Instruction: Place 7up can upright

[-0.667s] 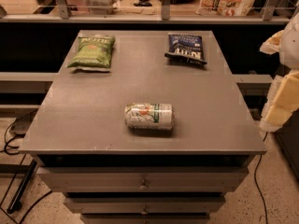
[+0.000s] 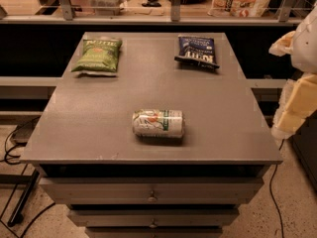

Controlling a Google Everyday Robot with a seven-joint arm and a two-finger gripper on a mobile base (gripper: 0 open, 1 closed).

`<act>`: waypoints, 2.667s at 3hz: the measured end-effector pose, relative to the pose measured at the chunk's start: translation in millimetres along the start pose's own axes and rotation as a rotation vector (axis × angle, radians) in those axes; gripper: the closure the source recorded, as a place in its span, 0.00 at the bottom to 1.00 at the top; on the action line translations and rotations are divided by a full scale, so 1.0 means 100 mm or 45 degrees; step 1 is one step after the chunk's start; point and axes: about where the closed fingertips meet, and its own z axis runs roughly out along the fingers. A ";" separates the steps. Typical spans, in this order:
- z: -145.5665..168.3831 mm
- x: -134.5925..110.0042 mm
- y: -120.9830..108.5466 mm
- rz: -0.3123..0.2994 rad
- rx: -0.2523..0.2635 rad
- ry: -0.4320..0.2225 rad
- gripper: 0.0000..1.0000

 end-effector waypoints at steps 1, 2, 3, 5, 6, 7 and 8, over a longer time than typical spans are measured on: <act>0.10 -0.37 0.05 -0.144 -0.037 -0.048 0.00; 0.20 -0.89 0.16 -0.312 -0.104 -0.151 0.00; 0.21 -0.95 0.18 -0.332 -0.110 -0.167 0.00; 0.45 -1.42 0.17 -0.392 -0.124 -0.191 0.00; 0.70 -1.79 0.20 -0.459 -0.127 -0.178 0.00; 0.96 -1.97 0.16 -0.482 -0.130 -0.115 0.00; 0.96 -1.97 0.16 -0.482 -0.130 -0.114 0.00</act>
Offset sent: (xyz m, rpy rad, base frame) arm 0.0031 0.1561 -0.0074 0.1214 0.0462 0.4753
